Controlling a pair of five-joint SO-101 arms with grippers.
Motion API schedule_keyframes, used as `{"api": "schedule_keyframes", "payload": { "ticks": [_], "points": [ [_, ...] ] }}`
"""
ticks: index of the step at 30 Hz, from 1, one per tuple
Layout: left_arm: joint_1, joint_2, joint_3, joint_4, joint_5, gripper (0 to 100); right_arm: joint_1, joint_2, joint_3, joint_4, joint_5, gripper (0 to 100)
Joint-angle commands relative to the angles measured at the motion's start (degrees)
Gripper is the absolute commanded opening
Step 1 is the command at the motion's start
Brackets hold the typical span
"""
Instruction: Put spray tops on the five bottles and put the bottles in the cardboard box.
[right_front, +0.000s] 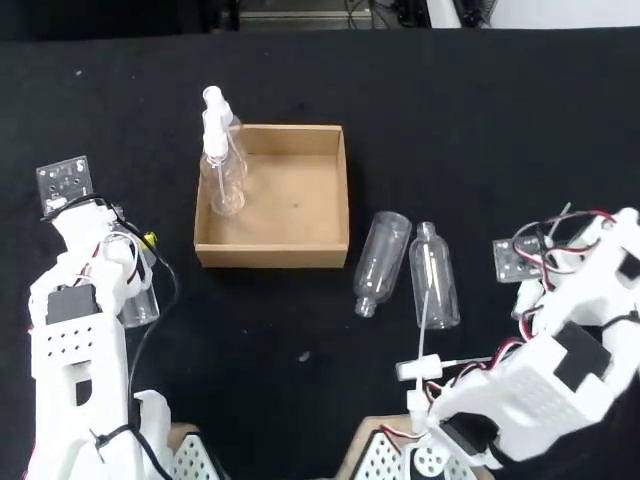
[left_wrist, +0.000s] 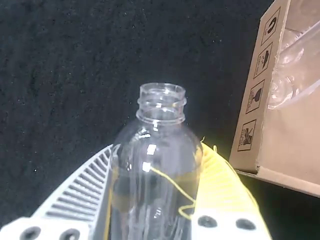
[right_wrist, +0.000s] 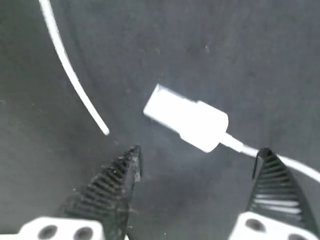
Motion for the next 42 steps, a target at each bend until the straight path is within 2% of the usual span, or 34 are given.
{"api": "schedule_keyframes", "payload": {
  "ticks": [1,4,7,12,19,23,25,28,29,30,32,37,39,42],
  "points": [
    [0.22,-1.58,-1.19,-0.79,0.62,3,0.53,-0.66,1.71,-2.2,0.88,32.5],
    [0.22,-1.58,-1.01,-0.79,0.62,3,-1.67,-0.66,3.47,-2.64,0.26,32.5],
    [0.22,-1.58,-0.92,-0.7,0.53,3,-4.22,-0.66,3.38,-2.9,-3.87,32.5],
    [0.22,-1.58,-0.92,-0.7,0.35,3,-7.21,-0.22,4.88,-8.79,-8.09,32.5],
    [0.22,-1.58,-0.92,-0.62,0.26,3,-7.21,-0.66,14.02,-18.64,-8.62,32.5],
    [0.22,-1.58,-0.92,-0.62,0.26,3,-7.38,-1.27,16.04,-18.2,-8.7,32.2],
    [0.22,-1.58,-0.92,-0.62,0.26,3,-7.65,-2.51,16.22,-18.11,-10.9,26.6],
    [0.22,-1.58,-0.92,-0.62,0.26,3,-8.79,-4.62,16.13,-18.11,-15.47,9.3],
    [0.22,-1.58,-0.92,-0.62,0.26,3,-9.41,-5.41,16.13,-18.11,-17.93,2.8],
    [0.22,-1.58,-0.92,-0.62,0.26,3,-9.58,-6.02,16.13,-18.11,-20.57,0.5],
    [0.22,-1.58,-0.84,-0.62,0.26,3,-10.29,-7.25,16.13,-18.11,-26.02,4.7],
    [0.22,-1.49,-0.84,-0.62,0.26,3,-12.75,-9.54,15.87,-18.37,-39.03,1.1],
    [0.22,-1.58,-0.84,-0.62,0.26,3,-14.33,-10.15,15.78,-18.46,-49.85,1.1],
    [0.22,-1.58,-0.84,-0.62,0.26,3,-15.21,-10.33,14.02,-18.81,-73.41,1.1]
  ]
}}
